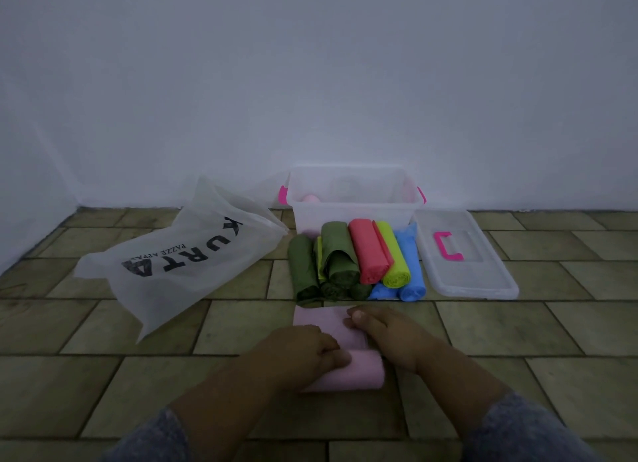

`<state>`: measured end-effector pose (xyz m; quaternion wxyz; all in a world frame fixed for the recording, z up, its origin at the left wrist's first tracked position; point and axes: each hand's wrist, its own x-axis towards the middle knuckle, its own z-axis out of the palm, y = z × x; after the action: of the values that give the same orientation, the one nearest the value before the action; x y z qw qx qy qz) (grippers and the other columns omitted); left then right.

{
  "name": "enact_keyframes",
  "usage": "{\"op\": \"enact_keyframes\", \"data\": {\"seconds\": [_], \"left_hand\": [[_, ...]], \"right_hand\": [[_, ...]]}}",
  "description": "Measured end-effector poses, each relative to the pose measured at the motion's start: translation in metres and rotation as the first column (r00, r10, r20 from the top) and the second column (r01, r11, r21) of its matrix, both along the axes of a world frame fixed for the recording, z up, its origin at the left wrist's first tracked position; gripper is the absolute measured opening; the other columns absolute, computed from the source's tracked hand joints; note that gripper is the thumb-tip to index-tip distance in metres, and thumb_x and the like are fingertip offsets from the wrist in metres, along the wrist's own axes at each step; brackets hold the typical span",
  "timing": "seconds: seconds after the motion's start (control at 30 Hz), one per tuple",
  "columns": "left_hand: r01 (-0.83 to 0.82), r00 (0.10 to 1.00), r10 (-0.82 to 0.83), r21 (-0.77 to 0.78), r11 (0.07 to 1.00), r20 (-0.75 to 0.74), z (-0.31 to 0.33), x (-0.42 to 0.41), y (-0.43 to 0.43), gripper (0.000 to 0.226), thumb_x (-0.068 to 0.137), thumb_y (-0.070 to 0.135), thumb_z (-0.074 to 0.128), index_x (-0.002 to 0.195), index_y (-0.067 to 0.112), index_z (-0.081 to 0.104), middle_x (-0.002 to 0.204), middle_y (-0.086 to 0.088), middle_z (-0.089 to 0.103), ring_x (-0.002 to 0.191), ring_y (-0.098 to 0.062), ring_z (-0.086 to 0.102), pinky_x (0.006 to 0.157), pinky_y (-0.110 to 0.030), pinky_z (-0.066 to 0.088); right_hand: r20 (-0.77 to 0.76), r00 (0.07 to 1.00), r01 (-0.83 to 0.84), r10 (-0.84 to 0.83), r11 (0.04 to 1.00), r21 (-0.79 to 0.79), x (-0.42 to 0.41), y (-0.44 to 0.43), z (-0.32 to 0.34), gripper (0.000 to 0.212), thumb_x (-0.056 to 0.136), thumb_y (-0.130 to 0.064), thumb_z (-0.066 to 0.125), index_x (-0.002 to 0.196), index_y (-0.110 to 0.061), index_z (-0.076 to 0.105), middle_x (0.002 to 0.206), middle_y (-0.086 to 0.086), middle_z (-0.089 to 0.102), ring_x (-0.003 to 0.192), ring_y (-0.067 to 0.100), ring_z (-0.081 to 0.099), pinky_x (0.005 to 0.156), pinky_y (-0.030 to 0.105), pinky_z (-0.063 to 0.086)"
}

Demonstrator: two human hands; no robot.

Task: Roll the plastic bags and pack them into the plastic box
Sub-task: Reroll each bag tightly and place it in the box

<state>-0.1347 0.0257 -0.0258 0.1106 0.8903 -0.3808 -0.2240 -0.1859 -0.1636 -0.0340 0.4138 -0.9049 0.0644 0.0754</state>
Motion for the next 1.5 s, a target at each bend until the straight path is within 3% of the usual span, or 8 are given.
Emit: {"op": "enact_keyframes", "data": {"seconds": [0.2, 0.37, 0.5, 0.77, 0.93, 1.07, 1.27, 1.5], "left_hand": [[-0.039, 0.968, 0.057, -0.077, 0.996, 0.245, -0.011, -0.004, 0.003, 0.035, 0.095, 0.057, 0.03, 0.096, 0.028, 0.05, 0.093, 0.002, 0.063, 0.089, -0.019, 0.056, 0.086, -0.036, 0.023], [-0.001, 0.905, 0.063, -0.146, 0.989, 0.42, -0.014, -0.004, 0.004, 0.036, 0.095, 0.048, 0.028, 0.105, 0.03, 0.058, 0.112, 0.008, 0.052, 0.107, -0.012, 0.046, 0.085, -0.035, 0.019], [0.157, 0.835, 0.023, -0.278, 0.948, 0.55, -0.009, -0.015, 0.006, 0.019, 0.084, 0.038, 0.044, 0.085, 0.03, 0.061, 0.089, 0.009, 0.06, 0.079, -0.013, 0.058, 0.074, -0.029, 0.03], [0.117, 0.917, -0.005, -0.258, 0.959, 0.398, -0.023, -0.02, 0.014, 0.049, 0.085, 0.041, 0.049, 0.132, 0.024, 0.049, 0.126, 0.002, 0.058, 0.109, -0.02, 0.055, 0.094, -0.029, 0.038], [-0.009, 0.947, 0.066, -0.181, 0.983, 0.315, -0.016, -0.006, 0.008, 0.038, 0.081, 0.06, 0.047, 0.107, 0.033, 0.046, 0.1, 0.01, 0.06, 0.09, -0.014, 0.052, 0.094, -0.031, 0.025], [0.012, 0.911, 0.049, -0.145, 0.989, 0.409, -0.011, 0.002, 0.003, 0.04, 0.083, 0.06, 0.041, 0.112, 0.035, 0.052, 0.117, 0.01, 0.051, 0.11, -0.012, 0.045, 0.098, -0.037, 0.017], [0.174, 0.766, 0.012, -0.224, 0.959, 0.642, -0.016, -0.016, 0.007, 0.036, 0.065, 0.048, 0.068, 0.093, 0.025, 0.071, 0.091, 0.008, 0.07, 0.081, -0.01, 0.067, 0.084, -0.034, 0.054], [0.109, 0.827, 0.032, -0.217, 0.97, 0.562, -0.011, -0.005, 0.007, 0.034, 0.071, 0.039, 0.061, 0.099, 0.019, 0.067, 0.09, 0.002, 0.069, 0.081, -0.018, 0.065, 0.088, -0.032, 0.048]], "right_hand": [[-0.062, 0.997, -0.04, 0.041, 0.999, 0.013, 0.001, -0.001, -0.001, 0.047, 0.092, -0.037, 0.055, 0.135, -0.02, 0.049, 0.137, -0.006, 0.051, 0.125, 0.008, 0.045, 0.111, 0.025, 0.028], [-0.117, 0.991, -0.059, 0.067, 0.996, 0.072, 0.0, -0.002, 0.0, 0.062, 0.084, -0.028, 0.068, 0.139, -0.019, 0.042, 0.133, -0.006, 0.056, 0.115, -0.002, 0.052, 0.097, 0.013, 0.036], [-0.088, 0.994, -0.059, 0.063, 0.997, 0.053, 0.002, -0.002, -0.001, 0.06, 0.084, -0.025, 0.067, 0.138, -0.017, 0.042, 0.133, -0.005, 0.057, 0.111, -0.003, 0.052, 0.092, 0.008, 0.036], [-0.037, 0.998, -0.05, 0.051, 0.998, 0.032, 0.004, -0.002, -0.003, 0.05, 0.087, -0.026, 0.064, 0.134, -0.016, 0.049, 0.127, -0.005, 0.061, 0.114, 0.004, 0.056, 0.104, 0.025, 0.04], [-0.027, 0.999, -0.032, 0.034, 0.997, 0.063, 0.003, -0.004, -0.004, 0.043, 0.087, -0.026, 0.064, 0.128, -0.019, 0.054, 0.126, -0.002, 0.062, 0.118, 0.012, 0.054, 0.107, 0.028, 0.037], [0.026, 1.0, -0.01, 0.012, 0.996, -0.085, 0.006, -0.004, -0.007, 0.043, 0.089, -0.035, 0.06, 0.13, -0.022, 0.054, 0.127, 0.0, 0.062, 0.119, 0.013, 0.054, 0.105, 0.029, 0.038], [0.127, 0.992, 0.031, 0.008, 0.953, -0.303, 0.01, 0.002, -0.006, 0.039, 0.089, -0.041, 0.054, 0.127, -0.031, 0.055, 0.113, -0.003, 0.068, 0.104, 0.014, 0.06, 0.083, 0.019, 0.041], [0.164, 0.985, 0.003, 0.047, 0.957, -0.291, 0.007, 0.002, 0.003, 0.036, 0.085, -0.049, 0.053, 0.119, -0.038, 0.053, 0.105, -0.009, 0.067, 0.096, 0.011, 0.058, 0.085, 0.031, 0.047]]}}
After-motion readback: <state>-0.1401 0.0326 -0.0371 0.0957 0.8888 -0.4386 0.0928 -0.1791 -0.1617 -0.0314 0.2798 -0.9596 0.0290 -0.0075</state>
